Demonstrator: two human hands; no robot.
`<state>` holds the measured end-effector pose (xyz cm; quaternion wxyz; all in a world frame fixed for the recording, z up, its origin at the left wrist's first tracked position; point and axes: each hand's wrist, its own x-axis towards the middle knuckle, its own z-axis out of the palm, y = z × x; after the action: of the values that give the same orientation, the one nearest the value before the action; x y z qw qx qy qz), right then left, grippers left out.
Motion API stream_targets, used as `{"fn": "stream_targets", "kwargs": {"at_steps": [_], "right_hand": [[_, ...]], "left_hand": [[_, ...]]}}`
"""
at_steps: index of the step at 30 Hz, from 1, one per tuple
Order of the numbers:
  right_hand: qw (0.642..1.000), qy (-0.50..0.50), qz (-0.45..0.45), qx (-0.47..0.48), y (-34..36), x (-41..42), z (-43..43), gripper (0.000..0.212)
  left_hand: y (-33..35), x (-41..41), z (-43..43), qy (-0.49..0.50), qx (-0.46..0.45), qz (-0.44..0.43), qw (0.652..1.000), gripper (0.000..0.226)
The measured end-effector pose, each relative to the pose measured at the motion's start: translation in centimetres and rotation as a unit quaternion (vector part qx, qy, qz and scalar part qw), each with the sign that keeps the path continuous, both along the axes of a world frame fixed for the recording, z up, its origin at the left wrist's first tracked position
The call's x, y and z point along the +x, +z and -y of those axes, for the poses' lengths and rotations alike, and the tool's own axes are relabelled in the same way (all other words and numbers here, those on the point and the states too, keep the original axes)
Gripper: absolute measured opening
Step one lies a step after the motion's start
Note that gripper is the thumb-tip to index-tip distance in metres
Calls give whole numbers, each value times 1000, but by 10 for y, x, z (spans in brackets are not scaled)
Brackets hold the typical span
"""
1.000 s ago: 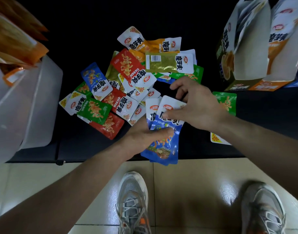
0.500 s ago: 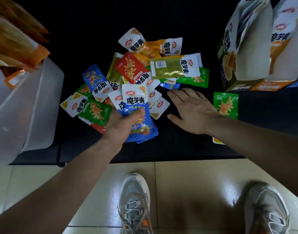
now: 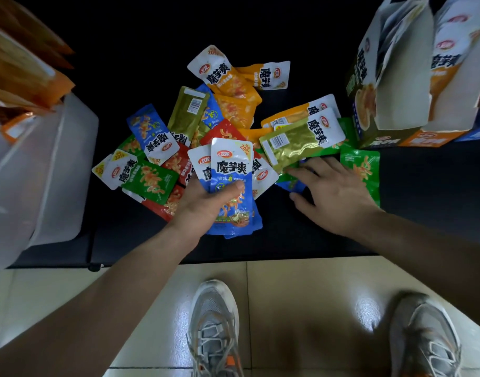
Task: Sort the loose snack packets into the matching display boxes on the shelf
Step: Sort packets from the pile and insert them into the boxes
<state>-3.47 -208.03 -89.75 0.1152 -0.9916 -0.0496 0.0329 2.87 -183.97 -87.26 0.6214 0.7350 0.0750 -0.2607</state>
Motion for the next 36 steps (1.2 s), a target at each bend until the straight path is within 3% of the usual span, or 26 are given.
{"fn": "stream_targets", "kwargs": {"at_steps": [4, 9, 13, 15, 20, 24, 28, 30, 34, 36], "right_hand": [[1000, -17, 3, 17, -5, -15, -10, 46], [987, -138, -69, 47, 5, -1, -23, 82], [958, -208, -147, 131, 14, 12, -27, 97], [949, -224, -171, 144, 13, 14, -25, 88], [940, -245, -128, 198, 9, 9, -19, 31], [937, -237, -166, 197, 21, 5, -10, 13], [922, -198, -309, 120, 48, -11, 19, 31], [922, -177, -337, 70, 57, -20, 22, 45], [954, -115, -275, -25, 53, -27, -5, 81], [965, -53, -245, -73, 45, -28, -19, 83]], "left_hand": [[-1, -1, 3, -49, 7, 9, 999, 20], [-2, -3, 23, -93, 21, 54, 994, 33], [-3, 9, 33, -70, 44, 74, 994, 34], [-3, 17, 34, -55, 56, 77, 994, 32], [-1, 29, 37, -43, 50, 91, 994, 39], [0, 29, 37, -53, 58, 104, 991, 40], [-2, 29, 36, -52, 62, 96, 992, 39], [-3, 29, 37, -49, 59, 94, 993, 36], [-4, 27, 37, -44, 70, 94, 992, 39], [-5, 26, 35, -45, 75, 86, 992, 44]]}}
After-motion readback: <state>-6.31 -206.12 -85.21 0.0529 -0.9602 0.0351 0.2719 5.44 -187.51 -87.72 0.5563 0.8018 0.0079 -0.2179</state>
